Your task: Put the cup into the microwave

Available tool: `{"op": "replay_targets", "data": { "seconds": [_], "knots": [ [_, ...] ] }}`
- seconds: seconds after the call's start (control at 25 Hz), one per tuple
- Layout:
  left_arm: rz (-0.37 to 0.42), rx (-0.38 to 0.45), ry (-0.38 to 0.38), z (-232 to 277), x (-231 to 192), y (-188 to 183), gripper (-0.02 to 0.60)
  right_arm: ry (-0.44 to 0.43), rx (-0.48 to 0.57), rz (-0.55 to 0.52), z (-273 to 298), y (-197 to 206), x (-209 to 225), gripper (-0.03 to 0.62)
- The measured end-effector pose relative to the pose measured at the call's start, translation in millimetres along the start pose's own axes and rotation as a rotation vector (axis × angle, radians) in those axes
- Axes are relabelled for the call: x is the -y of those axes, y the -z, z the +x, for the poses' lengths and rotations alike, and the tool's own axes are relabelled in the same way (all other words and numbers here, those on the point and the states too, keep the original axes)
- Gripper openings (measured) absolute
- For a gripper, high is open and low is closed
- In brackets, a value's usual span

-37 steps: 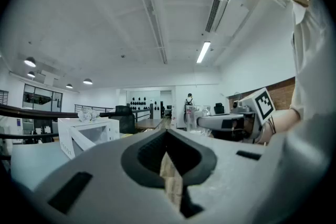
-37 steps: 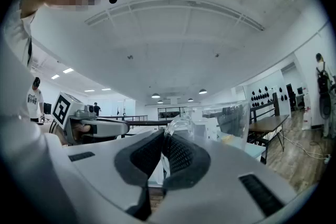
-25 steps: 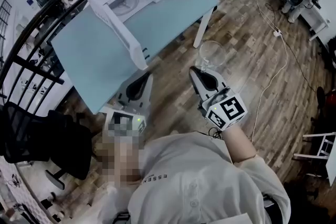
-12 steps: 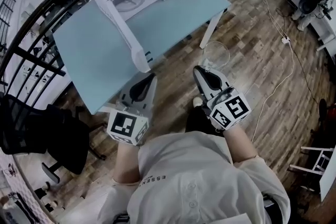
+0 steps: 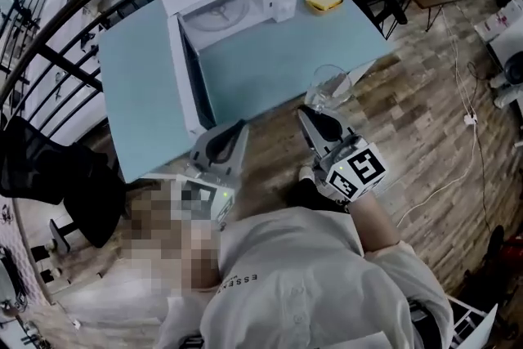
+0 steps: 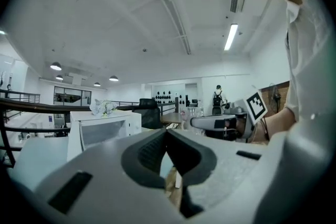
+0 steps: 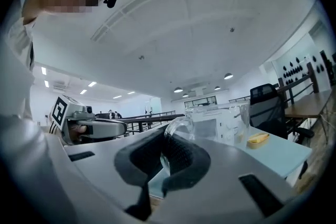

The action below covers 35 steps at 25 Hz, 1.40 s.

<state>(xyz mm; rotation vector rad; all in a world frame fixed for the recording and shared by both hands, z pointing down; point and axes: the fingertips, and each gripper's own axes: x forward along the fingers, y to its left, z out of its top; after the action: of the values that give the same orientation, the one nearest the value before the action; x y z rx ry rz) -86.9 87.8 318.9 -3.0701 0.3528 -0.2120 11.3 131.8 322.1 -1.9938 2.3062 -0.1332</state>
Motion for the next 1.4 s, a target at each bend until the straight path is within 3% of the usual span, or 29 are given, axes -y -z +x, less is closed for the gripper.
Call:
{"op": "replay_targets", "data": {
  "seconds": [0.32, 0.64, 1.04, 1.4],
  "knots": [
    [-0.071, -0.017, -0.195, 98.9, -4.7, -11.0, 0.0, -0.242, -0.1, -0.05, 17.4, -11.5, 92.2, 0.018],
    [-0.108, -0.045, -0.324, 127.9, -31.9, -4.1, 0.0, -0.394, -0.161, -0.041, 56.6, 3.6, 127.5, 0.018],
    [-0.152, -0.047, -0.372, 161.7, -105.6, 8.9, 0.0, -0.564, -0.191, -0.004, 163.7, 23.7, 135.2, 0.018],
    [-0.175, -0.075, -0.385, 185.5, -173.0, 25.2, 0.0, -0.643, -0.25, 0.029, 255.1, 61.9, 137.8, 0.018]
  ]
}}
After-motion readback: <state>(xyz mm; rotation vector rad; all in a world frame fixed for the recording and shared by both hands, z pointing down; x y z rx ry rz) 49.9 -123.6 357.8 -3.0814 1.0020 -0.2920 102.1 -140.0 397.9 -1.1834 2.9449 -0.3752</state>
